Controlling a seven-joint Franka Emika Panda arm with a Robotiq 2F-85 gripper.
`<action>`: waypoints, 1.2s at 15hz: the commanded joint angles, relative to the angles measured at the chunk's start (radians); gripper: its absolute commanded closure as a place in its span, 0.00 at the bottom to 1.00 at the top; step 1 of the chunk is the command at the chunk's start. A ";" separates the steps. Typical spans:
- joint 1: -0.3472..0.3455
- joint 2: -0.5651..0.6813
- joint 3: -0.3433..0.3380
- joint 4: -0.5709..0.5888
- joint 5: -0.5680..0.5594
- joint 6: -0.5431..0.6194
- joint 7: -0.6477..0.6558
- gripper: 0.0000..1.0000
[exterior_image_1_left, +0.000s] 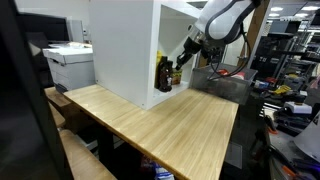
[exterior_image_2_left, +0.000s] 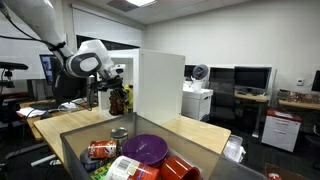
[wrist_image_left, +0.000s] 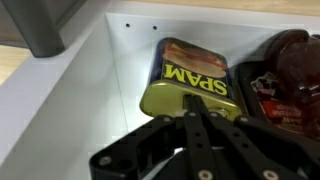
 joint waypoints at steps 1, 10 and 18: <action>-0.015 -0.073 0.006 -0.020 -0.012 -0.065 -0.052 0.95; -0.228 -0.124 0.199 -0.010 -0.094 -0.090 -0.069 0.95; -0.746 -0.094 0.724 -0.004 -0.142 -0.129 -0.053 0.95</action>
